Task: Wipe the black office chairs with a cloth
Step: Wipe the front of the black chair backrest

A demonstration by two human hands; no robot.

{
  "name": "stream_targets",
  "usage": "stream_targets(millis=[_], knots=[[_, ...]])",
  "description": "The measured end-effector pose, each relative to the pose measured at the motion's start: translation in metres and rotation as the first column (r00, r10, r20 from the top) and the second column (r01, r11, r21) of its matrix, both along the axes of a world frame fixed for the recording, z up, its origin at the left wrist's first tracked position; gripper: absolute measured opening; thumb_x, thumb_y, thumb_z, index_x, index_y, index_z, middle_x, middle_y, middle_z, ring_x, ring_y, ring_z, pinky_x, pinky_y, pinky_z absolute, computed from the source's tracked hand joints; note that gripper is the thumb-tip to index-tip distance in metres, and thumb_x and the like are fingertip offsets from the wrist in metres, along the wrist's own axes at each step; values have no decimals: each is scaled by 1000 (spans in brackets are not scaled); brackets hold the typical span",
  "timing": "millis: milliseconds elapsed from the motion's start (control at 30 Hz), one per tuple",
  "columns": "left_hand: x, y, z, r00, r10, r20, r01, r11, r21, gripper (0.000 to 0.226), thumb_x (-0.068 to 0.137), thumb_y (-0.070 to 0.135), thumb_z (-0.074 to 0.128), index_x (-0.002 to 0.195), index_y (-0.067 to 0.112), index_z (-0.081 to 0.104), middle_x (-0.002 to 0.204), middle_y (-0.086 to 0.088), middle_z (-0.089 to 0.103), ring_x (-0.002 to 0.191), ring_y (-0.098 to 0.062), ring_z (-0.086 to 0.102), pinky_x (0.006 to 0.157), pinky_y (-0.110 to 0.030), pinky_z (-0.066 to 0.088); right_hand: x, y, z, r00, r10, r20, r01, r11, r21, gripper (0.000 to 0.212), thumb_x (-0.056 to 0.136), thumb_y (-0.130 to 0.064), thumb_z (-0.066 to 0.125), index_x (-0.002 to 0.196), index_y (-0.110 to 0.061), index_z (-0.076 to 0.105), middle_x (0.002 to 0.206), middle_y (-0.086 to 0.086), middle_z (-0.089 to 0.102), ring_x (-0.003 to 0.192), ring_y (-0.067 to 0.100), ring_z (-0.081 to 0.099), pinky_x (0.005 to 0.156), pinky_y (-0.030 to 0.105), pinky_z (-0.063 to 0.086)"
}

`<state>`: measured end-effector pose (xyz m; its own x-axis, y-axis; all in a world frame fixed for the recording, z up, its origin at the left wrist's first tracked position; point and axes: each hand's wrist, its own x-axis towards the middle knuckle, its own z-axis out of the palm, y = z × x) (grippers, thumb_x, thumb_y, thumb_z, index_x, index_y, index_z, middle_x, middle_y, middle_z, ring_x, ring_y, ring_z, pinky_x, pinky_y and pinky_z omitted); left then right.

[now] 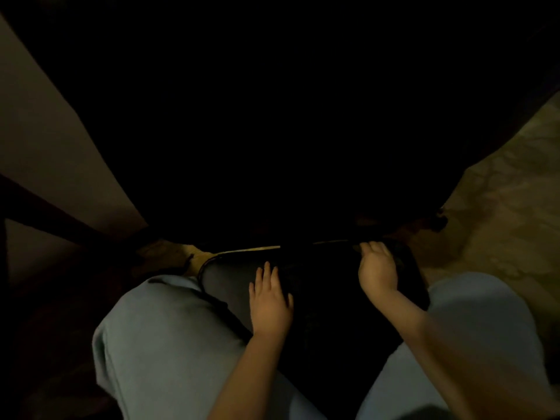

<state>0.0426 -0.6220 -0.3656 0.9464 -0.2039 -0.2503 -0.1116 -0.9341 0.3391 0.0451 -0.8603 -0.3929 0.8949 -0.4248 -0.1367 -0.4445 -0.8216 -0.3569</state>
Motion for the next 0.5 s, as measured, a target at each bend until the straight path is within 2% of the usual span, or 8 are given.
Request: stream_targets(millis=[100,200,367,500], knots=[[6,8,4,1000,12,-14,-13,999,-45,63,97,29,45,152,15,18,162,-2,6,149,-19,2,120,-38,3,11,44,-3,998,50,28,-51,998,30,45,97,-4,41,142,-7,44,144,11,44,138,27,30,115,30,22],[19,30,13,1000,19,-1,-19,999,-33,58,97,29,44,150,14,25,161,-4,10,149,-20,6,120,-36,7,26,94,-6,993,99,57,-103,993,60,41,97,-8,40,136,-11,50,134,9,50,129,24,38,105,24,26],[41,84,24,1000,1,8,-1,999,45,51,97,28,44,144,9,37,159,-9,21,147,-24,14,118,-35,17,51,178,2,968,250,-10,-248,965,87,40,98,-12,37,137,-11,47,134,10,49,126,25,38,104,25,25],[45,116,24,994,105,24,-105,994,-17,51,93,21,40,140,1,43,151,-17,36,143,-31,26,117,-37,21,63,236,11,901,434,-19,-431,899,84,45,100,-15,36,145,-12,38,141,12,45,130,28,36,107,29,25]])
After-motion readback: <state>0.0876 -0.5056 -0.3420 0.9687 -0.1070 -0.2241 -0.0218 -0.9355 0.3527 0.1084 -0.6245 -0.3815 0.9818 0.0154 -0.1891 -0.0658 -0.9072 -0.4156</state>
